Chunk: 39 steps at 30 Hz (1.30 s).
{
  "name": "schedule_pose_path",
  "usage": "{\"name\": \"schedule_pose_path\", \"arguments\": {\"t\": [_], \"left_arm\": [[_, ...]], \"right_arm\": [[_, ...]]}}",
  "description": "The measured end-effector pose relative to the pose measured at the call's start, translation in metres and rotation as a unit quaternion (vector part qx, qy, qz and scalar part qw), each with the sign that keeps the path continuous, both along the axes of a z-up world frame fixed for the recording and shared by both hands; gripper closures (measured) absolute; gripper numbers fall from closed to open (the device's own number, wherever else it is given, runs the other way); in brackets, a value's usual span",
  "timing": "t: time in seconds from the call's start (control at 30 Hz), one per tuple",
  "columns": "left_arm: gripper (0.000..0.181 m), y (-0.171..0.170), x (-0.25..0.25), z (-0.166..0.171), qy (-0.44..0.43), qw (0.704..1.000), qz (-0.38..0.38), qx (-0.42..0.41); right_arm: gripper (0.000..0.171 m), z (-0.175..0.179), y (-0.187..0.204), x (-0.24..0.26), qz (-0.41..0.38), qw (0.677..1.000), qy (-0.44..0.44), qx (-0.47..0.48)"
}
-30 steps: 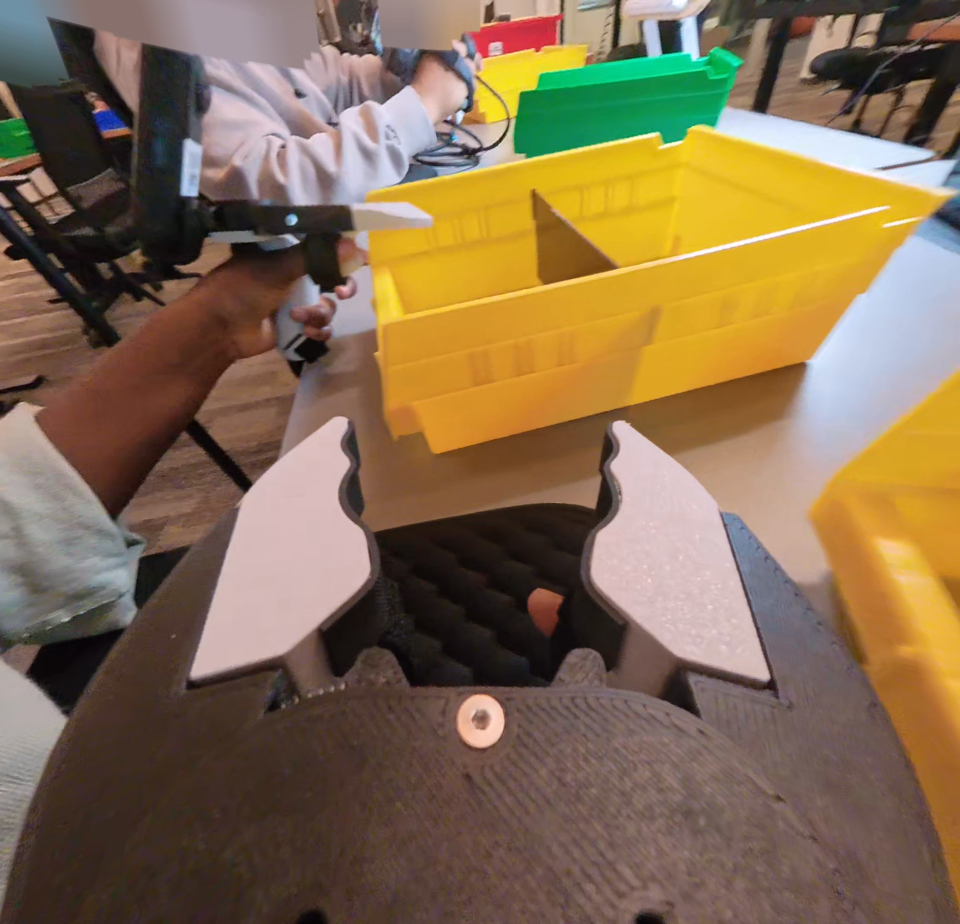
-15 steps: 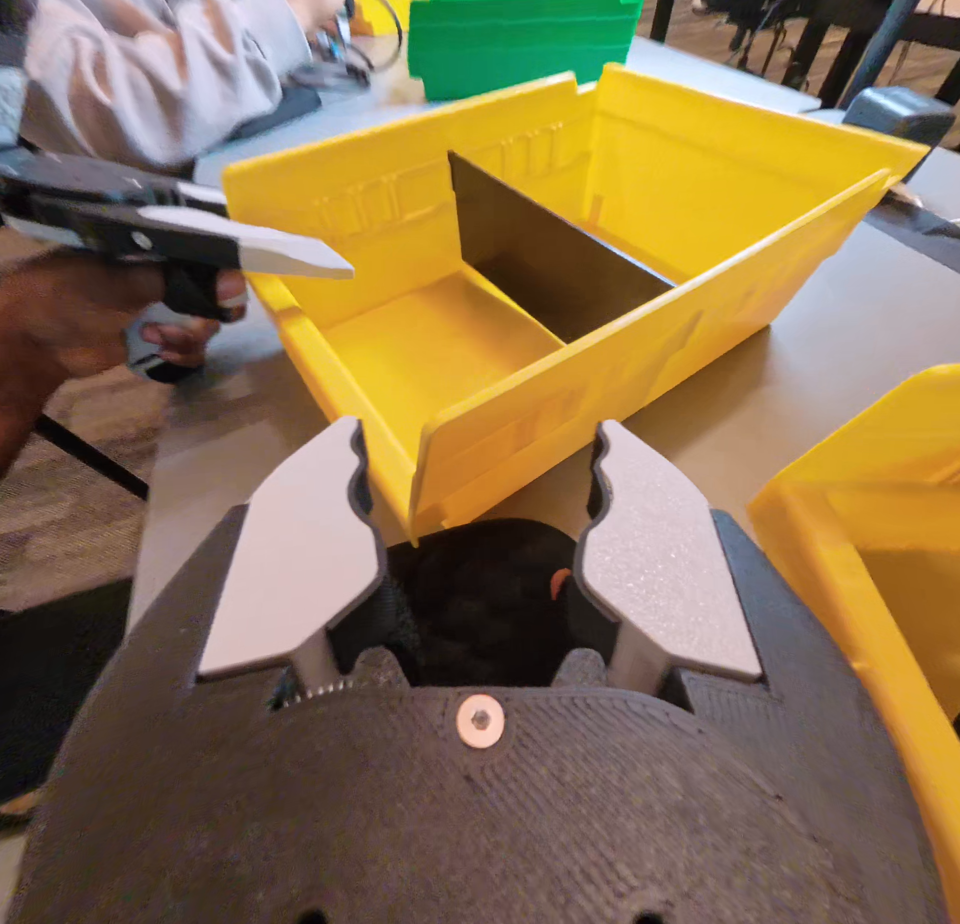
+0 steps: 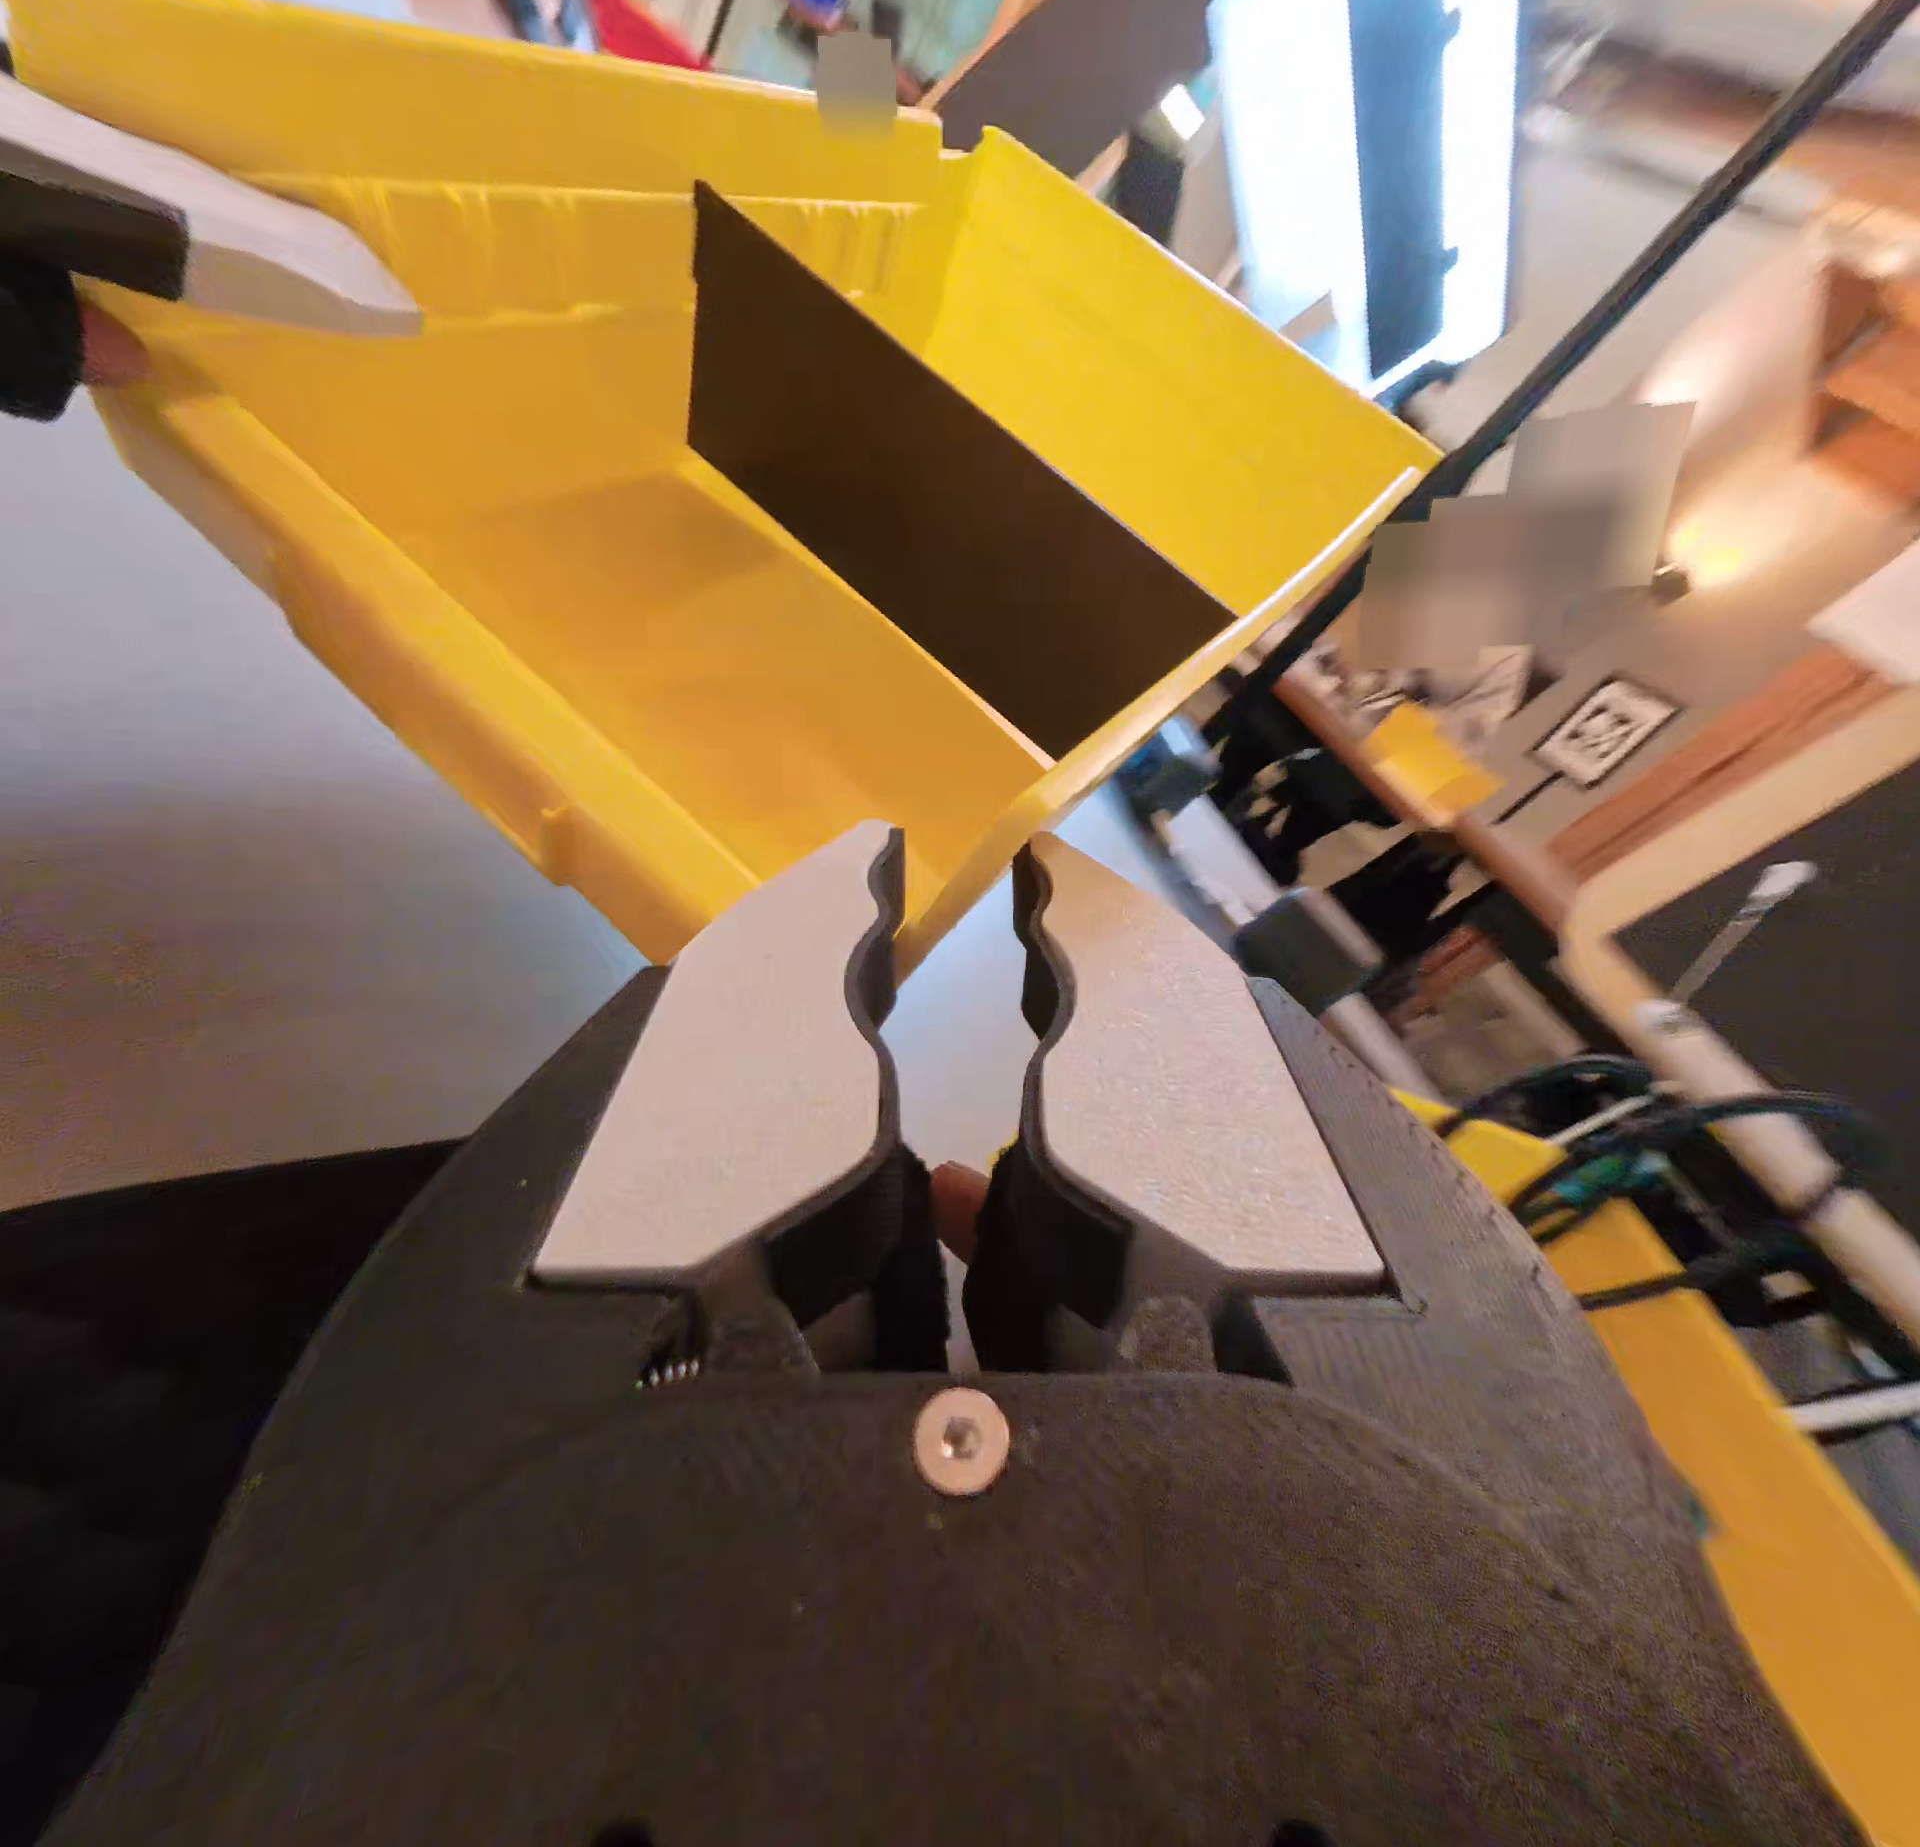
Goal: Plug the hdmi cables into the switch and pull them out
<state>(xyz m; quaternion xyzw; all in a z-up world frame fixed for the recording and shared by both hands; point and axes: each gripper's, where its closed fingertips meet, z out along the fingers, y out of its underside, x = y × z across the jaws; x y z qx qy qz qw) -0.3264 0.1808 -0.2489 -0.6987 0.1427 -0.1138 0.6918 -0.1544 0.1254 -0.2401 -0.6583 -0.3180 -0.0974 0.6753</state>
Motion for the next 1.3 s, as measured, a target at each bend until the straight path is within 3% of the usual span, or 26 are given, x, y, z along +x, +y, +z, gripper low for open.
{"name": "schedule_pose_path", "arguments": {"t": [0.23,0.47,0.67,0.83,1.07,1.3], "left_arm": [[0.174,-0.029,0.097,0.090,-0.021,0.988,-0.106,0.107],[0.173,-0.077,0.250,0.121,-0.018,0.952,-0.279,0.128],[0.170,-0.142,0.372,0.095,-0.009,0.914,-0.398,0.076],[0.169,-0.179,0.437,0.053,0.011,0.890,-0.455,0.013],[0.169,-0.191,0.485,0.008,0.048,0.881,-0.470,-0.030],[0.169,-0.192,0.506,-0.014,0.067,0.889,-0.452,-0.041]], "right_arm": [[0.154,0.083,-0.062,0.080,-0.101,0.984,0.010,0.149],[0.154,0.100,-0.155,0.195,-0.270,0.946,0.024,0.180],[0.156,0.081,-0.241,0.287,-0.390,0.904,0.041,0.170],[0.158,0.049,-0.286,0.340,-0.452,0.878,0.065,0.140],[0.158,-0.003,-0.304,0.383,-0.501,0.855,0.103,0.081],[0.158,-0.032,-0.301,0.415,-0.511,0.851,0.124,0.012]]}}
